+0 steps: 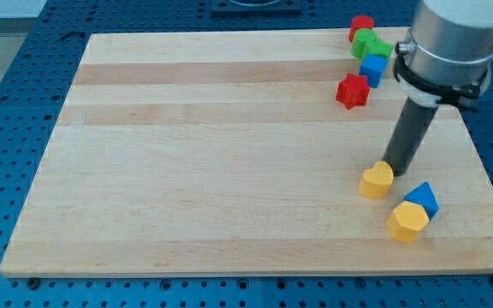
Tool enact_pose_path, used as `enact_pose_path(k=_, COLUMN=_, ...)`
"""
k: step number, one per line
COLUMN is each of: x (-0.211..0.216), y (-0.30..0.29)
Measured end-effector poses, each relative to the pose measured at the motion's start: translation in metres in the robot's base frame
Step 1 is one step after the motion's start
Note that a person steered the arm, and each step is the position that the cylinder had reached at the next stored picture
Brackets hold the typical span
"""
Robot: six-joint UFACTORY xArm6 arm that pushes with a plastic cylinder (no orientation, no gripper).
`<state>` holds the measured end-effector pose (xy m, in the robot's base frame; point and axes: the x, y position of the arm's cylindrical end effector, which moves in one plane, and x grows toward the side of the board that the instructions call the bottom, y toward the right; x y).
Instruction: Move yellow heart closer to yellow hexagon
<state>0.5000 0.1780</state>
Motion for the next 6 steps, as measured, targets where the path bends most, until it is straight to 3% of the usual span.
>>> enact_pose_path(k=2, x=-0.023, y=-0.002)
enact_pose_path(k=5, x=0.025, y=-0.006)
enact_pose_path(k=6, x=0.012, y=-0.001)
